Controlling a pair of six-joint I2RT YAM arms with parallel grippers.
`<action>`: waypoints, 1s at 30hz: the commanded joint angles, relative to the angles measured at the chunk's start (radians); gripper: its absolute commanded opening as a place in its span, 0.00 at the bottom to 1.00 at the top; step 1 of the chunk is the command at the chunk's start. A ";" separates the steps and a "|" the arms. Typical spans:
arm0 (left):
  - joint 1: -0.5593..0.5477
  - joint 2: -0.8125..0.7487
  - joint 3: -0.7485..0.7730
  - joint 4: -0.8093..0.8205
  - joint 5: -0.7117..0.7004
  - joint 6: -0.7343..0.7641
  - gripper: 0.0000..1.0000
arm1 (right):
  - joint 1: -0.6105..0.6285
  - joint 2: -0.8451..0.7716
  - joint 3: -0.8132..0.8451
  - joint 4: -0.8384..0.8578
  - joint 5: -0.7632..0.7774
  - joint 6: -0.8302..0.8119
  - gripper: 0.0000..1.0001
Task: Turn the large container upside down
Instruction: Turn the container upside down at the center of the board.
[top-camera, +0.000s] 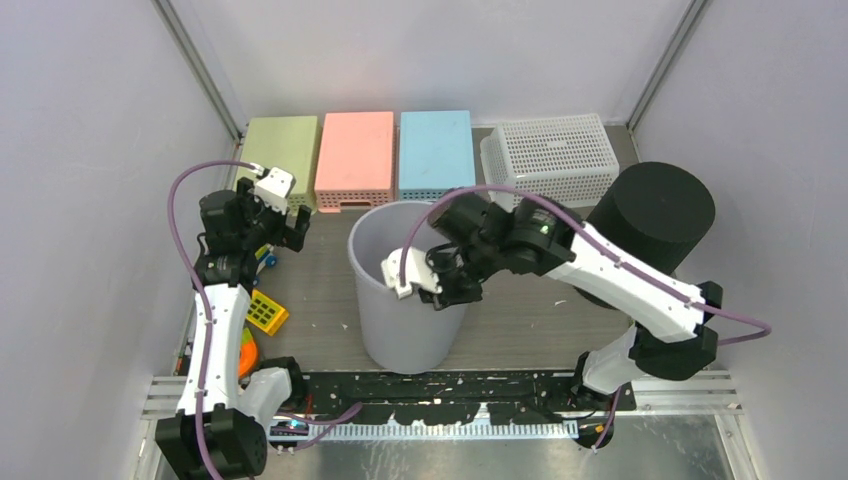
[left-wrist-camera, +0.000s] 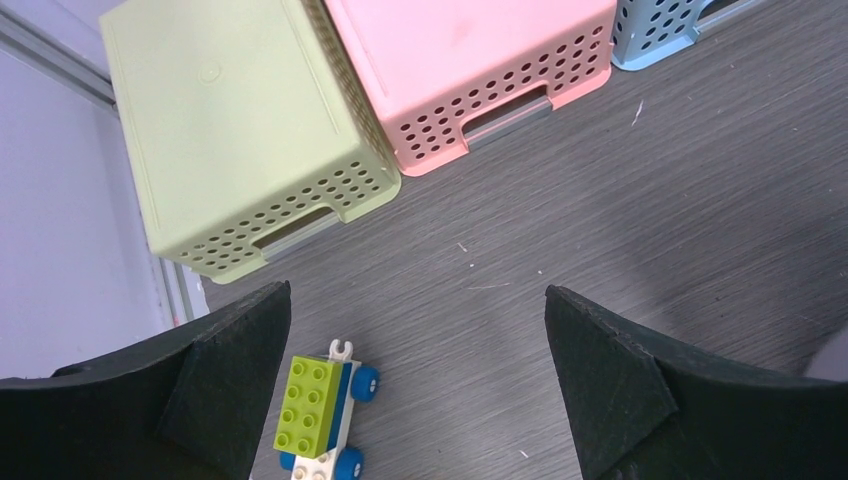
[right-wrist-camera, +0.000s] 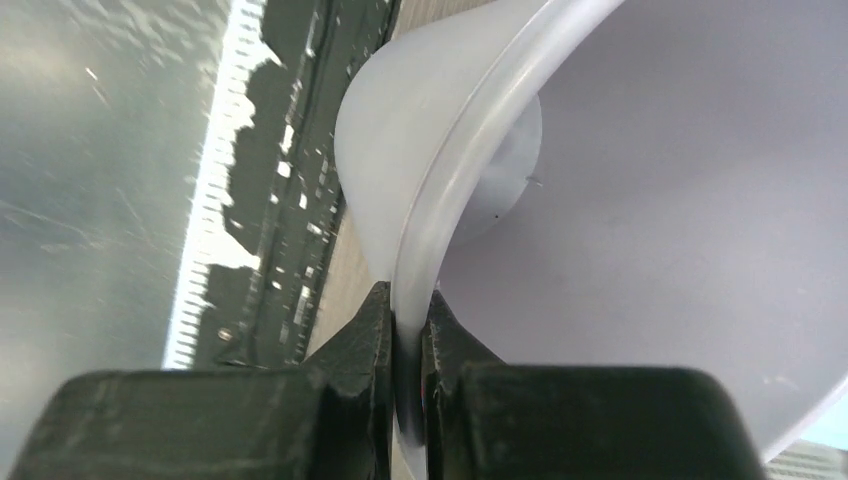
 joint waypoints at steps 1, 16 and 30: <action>0.015 -0.019 0.000 0.013 0.026 -0.018 1.00 | -0.120 -0.110 0.044 0.157 -0.193 0.171 0.01; 0.023 -0.017 0.000 0.012 0.039 -0.022 1.00 | -0.584 -0.276 -0.469 0.930 -0.553 1.011 0.01; 0.027 -0.016 -0.001 0.015 0.055 -0.024 1.00 | -0.809 -0.215 -0.686 1.330 -0.685 1.623 0.01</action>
